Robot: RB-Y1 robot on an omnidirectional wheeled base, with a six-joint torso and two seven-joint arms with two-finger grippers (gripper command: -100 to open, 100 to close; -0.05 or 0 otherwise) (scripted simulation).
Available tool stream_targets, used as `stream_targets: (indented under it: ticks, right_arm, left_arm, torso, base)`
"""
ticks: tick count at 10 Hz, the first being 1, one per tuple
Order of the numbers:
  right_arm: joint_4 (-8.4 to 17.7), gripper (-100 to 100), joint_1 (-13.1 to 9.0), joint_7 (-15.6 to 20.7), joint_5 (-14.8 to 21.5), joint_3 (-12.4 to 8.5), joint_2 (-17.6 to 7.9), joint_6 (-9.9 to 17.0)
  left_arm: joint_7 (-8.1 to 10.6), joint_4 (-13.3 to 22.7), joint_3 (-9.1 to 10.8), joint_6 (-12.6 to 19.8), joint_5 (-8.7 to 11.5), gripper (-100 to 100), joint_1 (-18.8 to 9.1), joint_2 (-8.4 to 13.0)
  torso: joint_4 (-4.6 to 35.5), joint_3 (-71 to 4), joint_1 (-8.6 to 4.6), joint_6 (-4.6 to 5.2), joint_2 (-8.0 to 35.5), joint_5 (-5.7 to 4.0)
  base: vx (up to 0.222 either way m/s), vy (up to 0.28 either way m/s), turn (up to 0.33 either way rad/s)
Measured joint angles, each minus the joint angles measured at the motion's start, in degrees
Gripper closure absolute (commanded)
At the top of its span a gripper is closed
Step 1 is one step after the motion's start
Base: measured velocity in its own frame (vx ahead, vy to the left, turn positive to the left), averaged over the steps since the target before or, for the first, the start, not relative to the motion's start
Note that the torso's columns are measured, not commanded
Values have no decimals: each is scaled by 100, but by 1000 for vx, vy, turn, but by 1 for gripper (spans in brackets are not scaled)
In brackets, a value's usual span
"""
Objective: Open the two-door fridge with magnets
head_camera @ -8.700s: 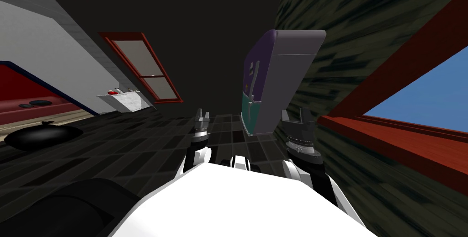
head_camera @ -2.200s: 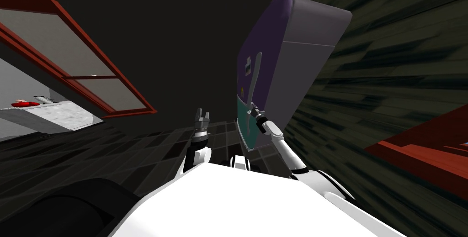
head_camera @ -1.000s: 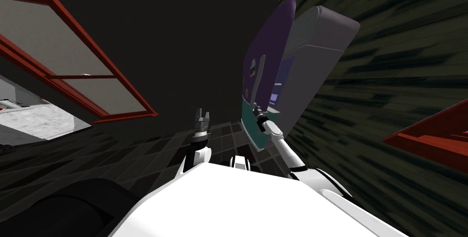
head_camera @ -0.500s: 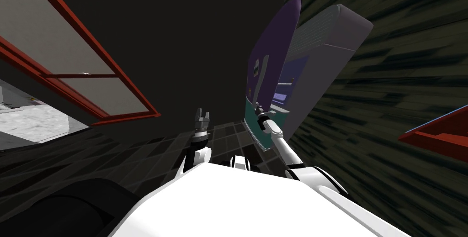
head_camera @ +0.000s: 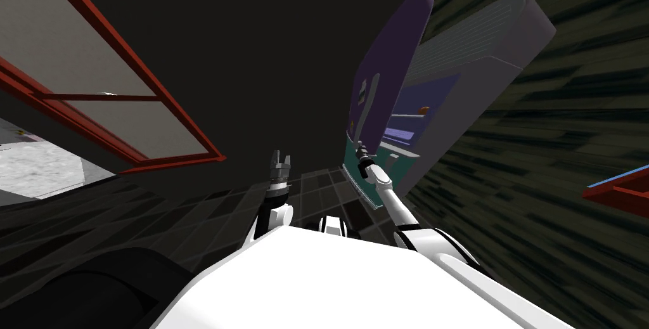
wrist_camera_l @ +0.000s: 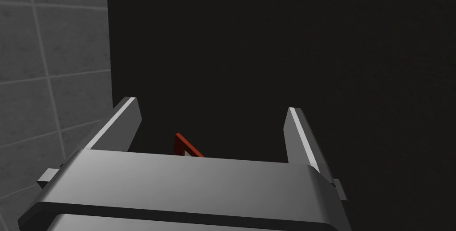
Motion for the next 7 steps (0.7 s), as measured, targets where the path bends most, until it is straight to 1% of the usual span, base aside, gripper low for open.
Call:
stream_targets:
  ticks: [1, 2, 3, 4, 5, 6, 7]
  right_arm:
    - [34, 100, 2, -32, 172, -107, 103, 6]
    - [-39, 100, 52, 148, -166, 52, -32, 237]
    - [-50, 100, 69, 238, -219, 69, -39, 375]
    - [-1, 100, 48, 169, -51, -23, 32, 343]
    - [37, 100, 16, 127, 51, -112, 63, 369]
    - [117, 100, -12, 46, 279, -232, 129, 427]
    - [112, 100, 2, 83, 246, -232, 133, 515]
  left_arm:
    - [0, 1, 0, 0, 0, 0, 1, -1]
    - [0, 0, -1, 0, 0, 0, 1, -2]
    - [0, 0, -2, 0, 0, 0, 0, -2]
    - [0, 0, -1, 0, 0, 0, 0, -1]
    - [0, 0, -1, 0, 0, 0, 0, -1]
    - [0, 0, -1, 0, 0, 0, 1, -1]
    - [0, 0, -1, 0, 0, 0, 1, -1]
  torso:
    - [3, -8, 36, -3, -17, 4]
    - [7, -26, 95, -14, -45, 23]
    - [11, -35, 82, -25, -55, 26]
    - [16, -28, 29, -17, -38, 13]
    - [13, -16, 42, -9, -26, 10]
    - [12, -19, 58, -6, -35, 14]
    - [13, -26, 58, -13, -44, 15]
  base:
    - [111, 333, -67]
    - [84, 297, -45]
    - [5, 167, 23]
    - [-7, 223, 5]
    - [50, 277, -43]
    - [93, 274, -36]
    - [135, 353, -25]
